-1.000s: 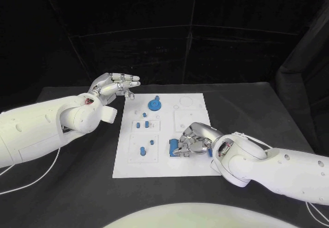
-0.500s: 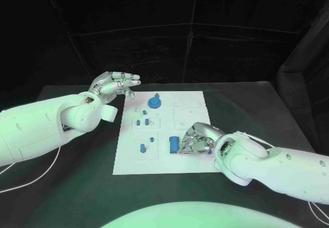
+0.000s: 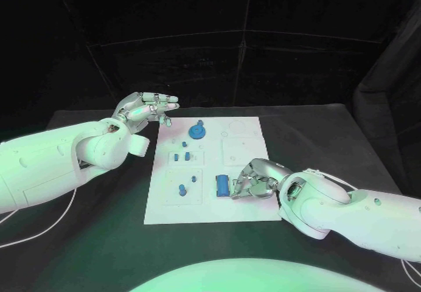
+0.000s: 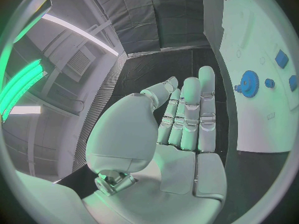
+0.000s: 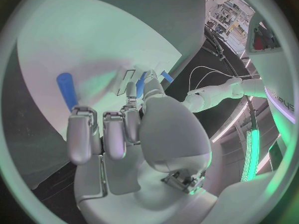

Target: Assemble the parts on the task board

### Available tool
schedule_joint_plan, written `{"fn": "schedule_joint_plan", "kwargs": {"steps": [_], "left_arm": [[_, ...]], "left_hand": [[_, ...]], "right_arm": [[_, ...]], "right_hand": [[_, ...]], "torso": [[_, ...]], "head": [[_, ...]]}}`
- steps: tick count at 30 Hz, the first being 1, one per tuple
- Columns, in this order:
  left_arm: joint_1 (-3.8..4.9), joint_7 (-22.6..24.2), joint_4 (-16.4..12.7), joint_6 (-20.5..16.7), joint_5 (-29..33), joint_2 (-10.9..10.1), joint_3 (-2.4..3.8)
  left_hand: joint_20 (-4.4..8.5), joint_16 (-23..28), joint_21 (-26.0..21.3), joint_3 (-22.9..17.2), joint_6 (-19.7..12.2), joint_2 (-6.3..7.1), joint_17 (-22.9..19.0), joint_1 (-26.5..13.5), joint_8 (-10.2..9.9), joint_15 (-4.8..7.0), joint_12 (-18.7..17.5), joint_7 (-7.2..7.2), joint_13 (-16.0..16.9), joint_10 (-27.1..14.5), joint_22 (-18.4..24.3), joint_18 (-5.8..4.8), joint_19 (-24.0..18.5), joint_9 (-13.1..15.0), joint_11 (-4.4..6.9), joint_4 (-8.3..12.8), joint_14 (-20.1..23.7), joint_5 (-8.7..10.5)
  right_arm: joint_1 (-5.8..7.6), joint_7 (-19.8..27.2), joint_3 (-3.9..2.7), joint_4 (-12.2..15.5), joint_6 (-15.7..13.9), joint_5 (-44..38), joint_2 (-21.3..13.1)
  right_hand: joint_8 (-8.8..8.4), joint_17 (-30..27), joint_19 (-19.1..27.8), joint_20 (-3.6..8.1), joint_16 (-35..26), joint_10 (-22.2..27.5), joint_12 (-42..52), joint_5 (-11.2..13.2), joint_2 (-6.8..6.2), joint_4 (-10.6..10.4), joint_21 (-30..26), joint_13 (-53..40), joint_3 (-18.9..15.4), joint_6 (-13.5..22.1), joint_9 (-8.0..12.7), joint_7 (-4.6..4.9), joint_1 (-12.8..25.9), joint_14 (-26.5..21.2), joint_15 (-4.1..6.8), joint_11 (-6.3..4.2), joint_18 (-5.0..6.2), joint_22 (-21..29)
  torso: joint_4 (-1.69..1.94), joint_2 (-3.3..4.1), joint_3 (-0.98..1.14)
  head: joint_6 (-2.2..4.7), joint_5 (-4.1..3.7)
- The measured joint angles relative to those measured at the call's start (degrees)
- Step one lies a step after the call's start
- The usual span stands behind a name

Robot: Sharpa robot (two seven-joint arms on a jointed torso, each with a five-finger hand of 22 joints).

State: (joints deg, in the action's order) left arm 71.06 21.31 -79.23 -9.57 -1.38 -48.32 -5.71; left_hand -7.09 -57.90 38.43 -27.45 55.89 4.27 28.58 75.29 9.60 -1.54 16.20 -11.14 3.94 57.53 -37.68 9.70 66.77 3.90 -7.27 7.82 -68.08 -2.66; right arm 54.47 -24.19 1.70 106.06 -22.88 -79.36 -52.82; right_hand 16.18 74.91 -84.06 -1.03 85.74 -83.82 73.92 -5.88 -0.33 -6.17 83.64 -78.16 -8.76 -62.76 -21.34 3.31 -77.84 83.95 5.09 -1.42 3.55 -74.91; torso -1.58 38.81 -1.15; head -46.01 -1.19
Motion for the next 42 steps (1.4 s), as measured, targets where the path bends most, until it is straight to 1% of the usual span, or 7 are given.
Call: {"fn": "schedule_joint_plan", "kwargs": {"steps": [7,11,16,20,27,32,42], "left_arm": [[0.0,0.0,0.0,0.0,0.0,0.0,0.0],[0.0,0.0,0.0,0.0,0.0,0.0,-0.01],[-0.01,0.0,0.0,0.0,0.0,0.0,-0.22],[-0.01,0.0,0.0,0.0,0.0,0.1,-0.32],[-0.01,0.0,0.0,0.1,0.0,0.2,-0.72],[-0.02,0.0,0.0,0.1,0.0,0.1,-0.83],[-0.02,0.0,0.0,0.2,0.0,0.1,-0.87]], "left_hand": [[0.0,0.0,0.0,0.0,0.0,0.0,0.0,0.0,0.0,0.0,0.0,0.0,0.0,0.0,0.0,0.0,0.0,0.0,0.0,0.0,0.0,0.0],[0.0,0.0,0.0,0.0,0.0,0.0,0.0,0.0,0.0,0.0,0.0,0.0,0.0,0.0,0.0,0.0,0.0,0.0,0.0,0.0,0.0,0.0],[0.0,0.0,0.0,0.0,0.0,0.0,0.0,0.0,0.0,0.0,0.0,0.0,0.0,0.0,0.0,0.0,0.0,0.0,0.0,0.0,0.0,0.0],[0.0,0.0,0.0,0.0,0.0,0.0,0.0,0.0,0.0,0.0,0.0,0.0,0.0,0.0,0.0,-0.01,0.0,0.0,0.0,0.0,0.0,0.0],[0.0,0.0,0.0,0.0,0.0,0.0,-0.1,0.0,0.2,0.0,0.2,0.0,0.0,0.0,0.0,0.0,0.0,0.0,0.0,0.0,0.0,0.0],[0.0,0.0,0.0,0.0,0.0,0.0,-0.1,0.0,0.2,0.0,0.2,0.0,0.0,0.0,0.0,0.0,0.0,0.0,0.0,0.0,0.0,0.0],[0.0,0.0,0.0,0.0,0.0,0.0,-0.1,0.0,0.2,0.0,0.2,0.0,0.0,0.0,0.0,0.0,0.0,0.0,0.0,0.0,0.0,0.0]], "right_arm": [[0.32,1.9,-0.02,2.4,-2.0,1.3,-4.9],[1.01,2.3,-0.09,3.3,-2.9,2.0,-8.5],[1.21,1.3,-0.09,3.5,-3.0,1.2,-11.1],[1.25,-0.3,-0.08,3.4,-2.7,-0.6,-11.3],[1.25,-3.8,-0.06,2.5,-1.0,-4.4,-10.1],[1.24,-6.1,-0.06,1.8,1.9,-6.6,-9.2],[1.2,-8.4,-0.06,0.3,7.4,-8.9,-6.8]], "right_hand": [[-2.71,0.0,0.0,-0.43,0.0,0.4,-0.2,-4.0,0.81,-1.0,0.0,0.0,-0.7,2.2,1.0,1.23,2.2,0.0,-0.59,0.84,0.0,0.0],[-3.86,0.0,0.2,-0.63,0.0,0.3,-0.8,-6.6,1.35,-1.6,0.0,0.0,-0.6,2.4,1.7,1.43,2.7,0.2,-0.8,1.14,-0.01,0.0],[-3.94,0.0,0.0,-0.83,0.0,0.3,-1.0,-7.6,1.55,-1.9,0.0,0.0,-1.0,2.3,2.1,1.44,2.9,0.2,-0.8,1.14,-0.01,0.0],[-4.21,0.0,0.0,-0.83,0.0,0.3,-1.1,-7.6,1.29,-2.4,0.0,0.1,-1.5,1.7,2.1,1.25,3.6,0.2,-0.8,1.14,0.0,0.0],[-4.58,0.0,0.0,-0.83,-0.4,0.3,-1.9,-9.3,-0.01,-4.5,0.0,3.5,-3.6,0.5,2.3,0.98,6.1,0.2,-0.79,1.13,0.0,0.0],[-4.58,0.0,0.0,-0.82,-0.4,0.5,-2.4,-7.9,-0.52,-5.6,-0.3,3.2,-4.6,-0.2,2.1,0.71,6.7,0.2,-0.79,0.91,0.0,0.0],[-4.54,0.0,0.0,-0.82,-0.7,0.5,-2.4,-8.5,-0.68,-5.5,-0.3,3.1,-4.6,-0.4,1.6,0.5,5.2,0.2,-0.79,0.91,0.0,0.0]], "torso": [[-0.15,-0.13,0.01],[-0.29,-0.21,0.0],[-0.54,-0.31,0.01],[-0.69,-0.31,0.08],[-0.62,-0.3,0.11],[-0.55,-0.29,0.04],[-0.6,-0.27,0.01]], "head": [[0.33,-0.48],[0.46,-0.82],[0.69,-1.14],[0.83,-1.19],[0.74,-1.32],[0.62,-1.29],[0.51,-1.2]]}}
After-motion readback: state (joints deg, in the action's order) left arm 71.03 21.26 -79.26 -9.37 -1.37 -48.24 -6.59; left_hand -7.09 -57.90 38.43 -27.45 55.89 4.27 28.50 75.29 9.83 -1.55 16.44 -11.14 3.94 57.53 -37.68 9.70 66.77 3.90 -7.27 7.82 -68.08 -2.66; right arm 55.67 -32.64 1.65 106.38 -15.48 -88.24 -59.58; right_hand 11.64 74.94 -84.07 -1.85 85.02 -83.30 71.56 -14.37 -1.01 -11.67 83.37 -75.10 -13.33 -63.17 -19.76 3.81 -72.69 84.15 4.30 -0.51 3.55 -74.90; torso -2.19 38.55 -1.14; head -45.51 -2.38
